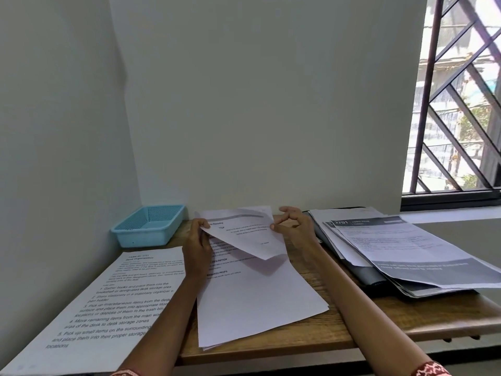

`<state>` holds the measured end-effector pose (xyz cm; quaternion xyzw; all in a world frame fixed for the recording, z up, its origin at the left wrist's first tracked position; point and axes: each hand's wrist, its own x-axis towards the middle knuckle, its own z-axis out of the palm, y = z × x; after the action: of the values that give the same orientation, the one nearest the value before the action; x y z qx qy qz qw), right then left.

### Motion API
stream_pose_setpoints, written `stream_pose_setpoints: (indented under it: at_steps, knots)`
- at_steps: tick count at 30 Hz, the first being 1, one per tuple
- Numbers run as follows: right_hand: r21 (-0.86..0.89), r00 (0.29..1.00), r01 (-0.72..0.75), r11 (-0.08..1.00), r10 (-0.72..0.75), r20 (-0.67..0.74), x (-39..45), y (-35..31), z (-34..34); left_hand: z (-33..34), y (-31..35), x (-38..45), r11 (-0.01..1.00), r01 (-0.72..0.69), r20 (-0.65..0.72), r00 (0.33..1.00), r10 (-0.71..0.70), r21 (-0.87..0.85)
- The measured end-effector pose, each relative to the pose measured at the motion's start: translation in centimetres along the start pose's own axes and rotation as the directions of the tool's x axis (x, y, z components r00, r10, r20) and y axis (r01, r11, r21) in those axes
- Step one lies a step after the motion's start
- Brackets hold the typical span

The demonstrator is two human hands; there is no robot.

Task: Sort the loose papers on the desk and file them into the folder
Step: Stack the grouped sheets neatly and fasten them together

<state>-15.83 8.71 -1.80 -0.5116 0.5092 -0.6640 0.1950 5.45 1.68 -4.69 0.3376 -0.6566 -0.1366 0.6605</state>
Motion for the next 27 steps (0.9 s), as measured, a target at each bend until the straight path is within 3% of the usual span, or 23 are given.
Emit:
stream_pose_setpoints:
  at_steps: [3,5,7,16,27]
  knots:
    - [0.269,0.949,-0.163,0.949,0.076,0.307,-1.0,-0.4,0.1,-0.1,-0.1,0.0,1.0,-0.001,-0.007,1.0,0.001,0.006]
    - [0.201,0.865,-0.231,0.952,0.106,0.49,-1.6,-0.7,0.2,0.0,0.0,0.1,1.0,-0.008,-0.007,1.0,0.008,0.013]
    - [0.1,0.811,-0.209,0.973,0.115,0.574,-1.9,-1.0,0.4,0.0,0.1,0.1,1.0,-0.015,-0.005,1.0,0.015,0.022]
    - [-0.103,0.763,-0.11,0.989,0.151,0.628,-1.8,-1.6,0.3,0.0,0.4,0.0,0.999,-0.015,-0.016,1.0,0.015,0.036]
    - [-0.16,0.698,0.042,0.986,0.086,0.711,-2.1,-1.6,1.3,-0.3,0.5,0.0,0.994,-0.096,0.068,0.993,0.092,0.061]
